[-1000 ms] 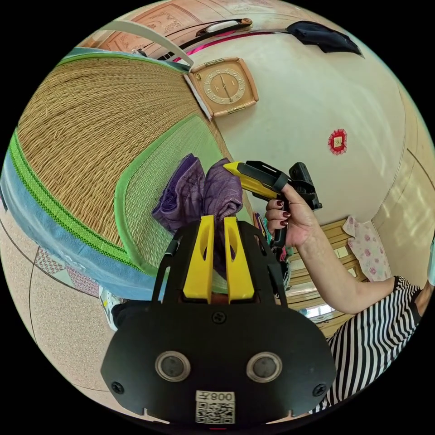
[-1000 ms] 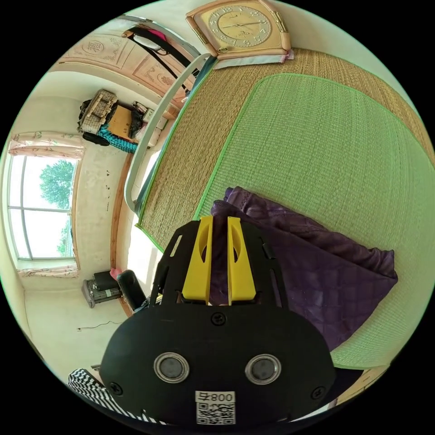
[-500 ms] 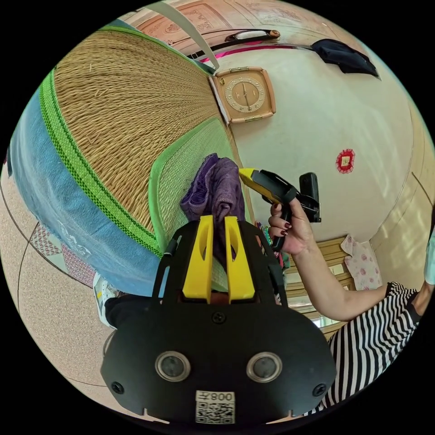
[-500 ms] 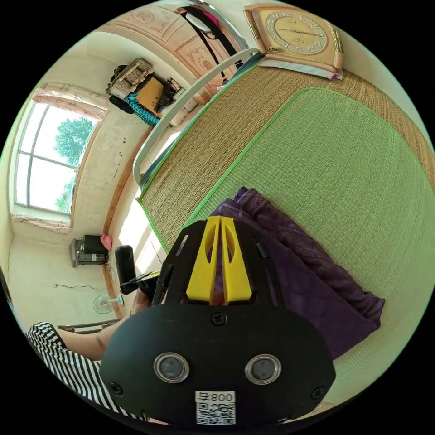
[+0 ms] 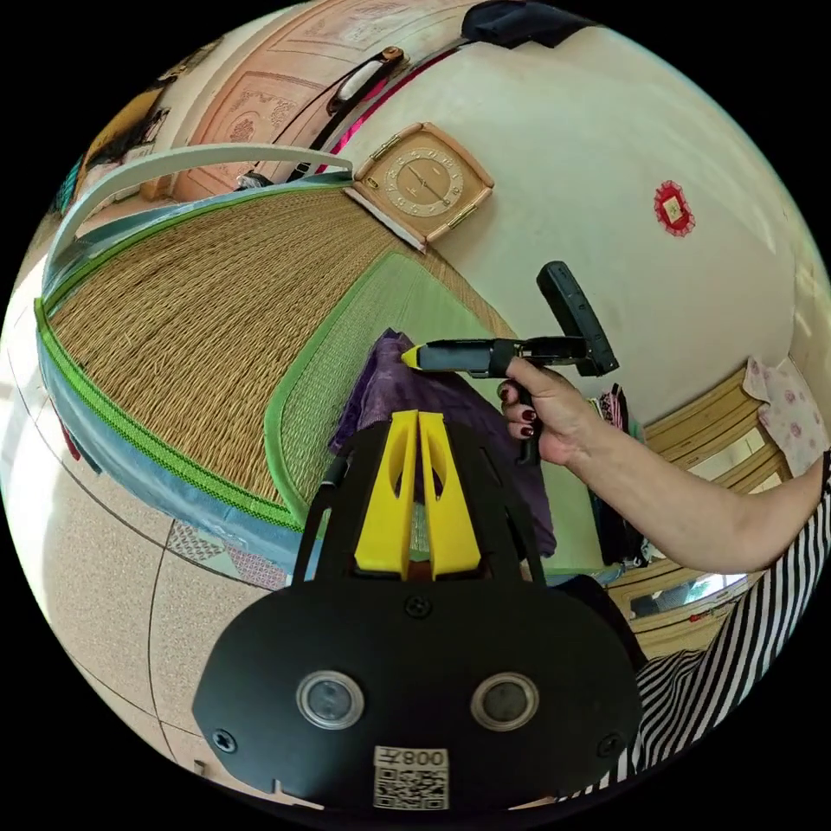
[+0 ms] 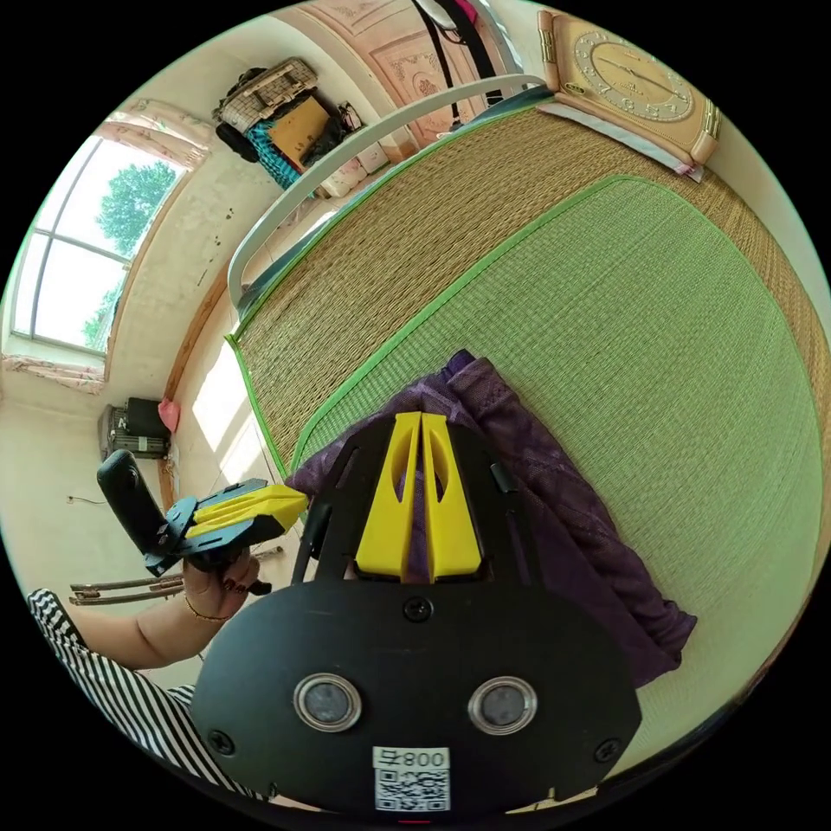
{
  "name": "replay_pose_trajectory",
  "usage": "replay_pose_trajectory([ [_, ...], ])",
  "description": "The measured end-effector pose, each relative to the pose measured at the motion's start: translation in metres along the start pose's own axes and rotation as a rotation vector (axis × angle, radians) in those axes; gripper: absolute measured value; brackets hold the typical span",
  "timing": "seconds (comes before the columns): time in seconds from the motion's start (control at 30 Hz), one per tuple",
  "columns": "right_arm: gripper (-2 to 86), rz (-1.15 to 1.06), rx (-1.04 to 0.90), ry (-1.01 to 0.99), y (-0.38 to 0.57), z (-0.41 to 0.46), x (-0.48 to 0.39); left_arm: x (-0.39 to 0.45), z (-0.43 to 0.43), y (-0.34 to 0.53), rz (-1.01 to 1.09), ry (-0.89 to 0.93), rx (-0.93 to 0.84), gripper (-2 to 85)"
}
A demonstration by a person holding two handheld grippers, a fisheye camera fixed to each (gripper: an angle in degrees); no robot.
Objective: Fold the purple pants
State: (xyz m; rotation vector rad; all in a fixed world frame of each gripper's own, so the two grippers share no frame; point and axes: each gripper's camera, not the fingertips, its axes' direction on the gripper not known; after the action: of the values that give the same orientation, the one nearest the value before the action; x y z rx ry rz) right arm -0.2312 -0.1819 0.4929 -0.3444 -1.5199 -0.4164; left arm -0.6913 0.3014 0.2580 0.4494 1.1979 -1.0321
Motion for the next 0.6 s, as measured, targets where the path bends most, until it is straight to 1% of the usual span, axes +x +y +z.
replay_pose_trajectory([
  [0.1,0.1,-0.059,0.039,0.012,-0.001,-0.005,-0.002,0.008,0.011,0.01,-0.011,0.037,0.015,0.0],
  [0.17,0.1,-0.071,-0.013,0.074,-0.007,0.01,0.003,0.015,0.014,0.014,-0.018,0.035,0.012,0.0],
  [0.2,0.1,-0.077,-0.044,0.067,-0.01,0.019,0.01,0.021,0.016,0.017,-0.015,0.028,0.01,0.0],
  [0.33,0.2,-0.034,0.007,-0.034,-0.007,0.001,0.03,0.036,0.014,0.026,0.0,0.056,0.022,0.0],
  [0.4,0.2,-0.075,0.061,-0.059,0.016,-0.027,0.037,0.054,0.011,0.037,0.057,0.114,0.041,0.0],
  [0.47,0.2,-0.08,0.091,-0.044,0.044,-0.046,0.047,0.069,0.018,0.045,0.107,0.141,0.023,0.0],
  [0.53,0.1,-0.051,0.096,-0.021,0.072,-0.055,0.061,0.082,0.032,0.053,0.156,0.114,-0.016,0.1],
  [0.6,0.1,0.041,0.05,-0.004,0.091,-0.047,0.086,0.087,0.059,0.06,0.138,0.058,-0.096,0.1],
])
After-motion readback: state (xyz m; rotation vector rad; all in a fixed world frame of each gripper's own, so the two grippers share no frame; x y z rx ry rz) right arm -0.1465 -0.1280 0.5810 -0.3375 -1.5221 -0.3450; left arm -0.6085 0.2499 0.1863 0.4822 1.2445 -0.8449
